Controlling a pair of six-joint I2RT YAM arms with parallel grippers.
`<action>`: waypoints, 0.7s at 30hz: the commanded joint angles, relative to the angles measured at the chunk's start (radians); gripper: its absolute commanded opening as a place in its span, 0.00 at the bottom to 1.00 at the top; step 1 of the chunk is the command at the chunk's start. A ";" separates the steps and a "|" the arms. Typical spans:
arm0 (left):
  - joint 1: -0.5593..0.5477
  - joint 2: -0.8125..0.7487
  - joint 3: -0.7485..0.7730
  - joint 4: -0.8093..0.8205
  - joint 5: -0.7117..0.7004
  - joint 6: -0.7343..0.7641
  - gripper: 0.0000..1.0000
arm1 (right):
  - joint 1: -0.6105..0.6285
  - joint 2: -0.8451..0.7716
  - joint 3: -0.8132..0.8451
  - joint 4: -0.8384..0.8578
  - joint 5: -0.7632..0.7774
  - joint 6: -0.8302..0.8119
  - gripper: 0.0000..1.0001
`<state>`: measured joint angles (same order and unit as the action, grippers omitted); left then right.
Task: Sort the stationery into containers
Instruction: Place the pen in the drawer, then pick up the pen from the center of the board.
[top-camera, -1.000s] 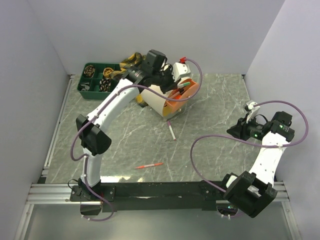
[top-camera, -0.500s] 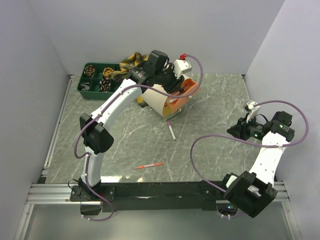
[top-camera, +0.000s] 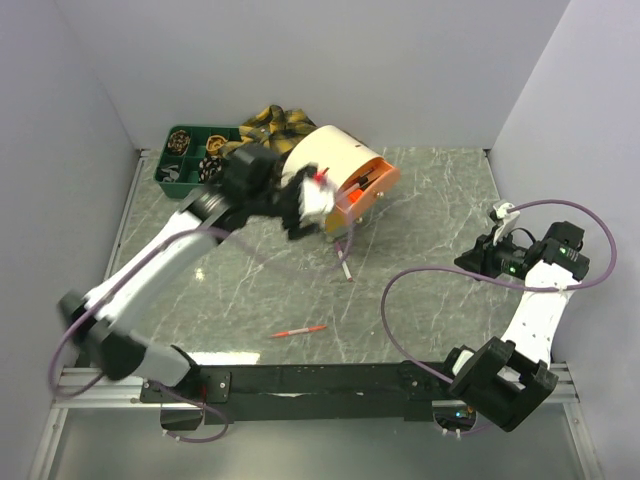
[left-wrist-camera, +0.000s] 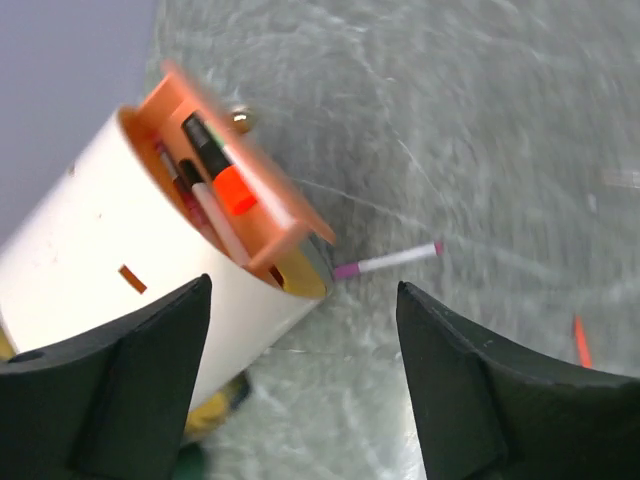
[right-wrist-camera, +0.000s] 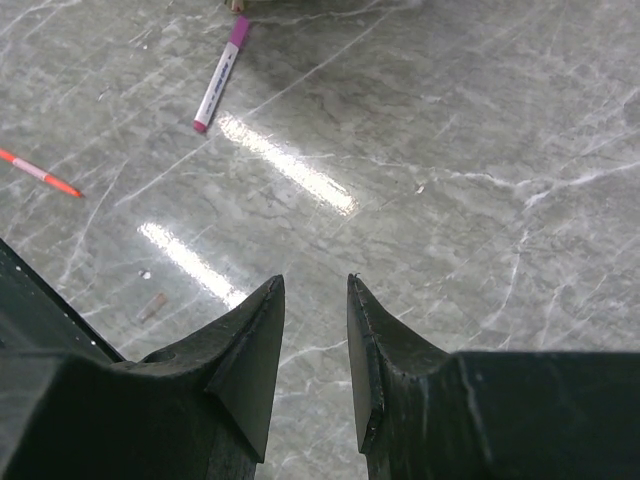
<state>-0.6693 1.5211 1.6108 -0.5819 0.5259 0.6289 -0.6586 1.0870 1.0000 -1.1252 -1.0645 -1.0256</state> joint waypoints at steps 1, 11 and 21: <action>-0.016 -0.170 -0.225 -0.141 0.160 0.557 0.80 | 0.002 -0.021 0.003 -0.004 -0.002 -0.045 0.39; -0.134 0.018 -0.253 -0.341 0.014 0.997 0.80 | 0.002 -0.019 -0.015 0.018 -0.022 -0.014 0.39; -0.228 0.444 0.107 -0.579 -0.116 1.109 0.69 | 0.002 -0.025 -0.038 -0.065 -0.005 -0.139 0.38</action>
<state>-0.8719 1.8606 1.5661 -1.0286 0.4599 1.6619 -0.6586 1.0805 0.9737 -1.1423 -1.0611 -1.0832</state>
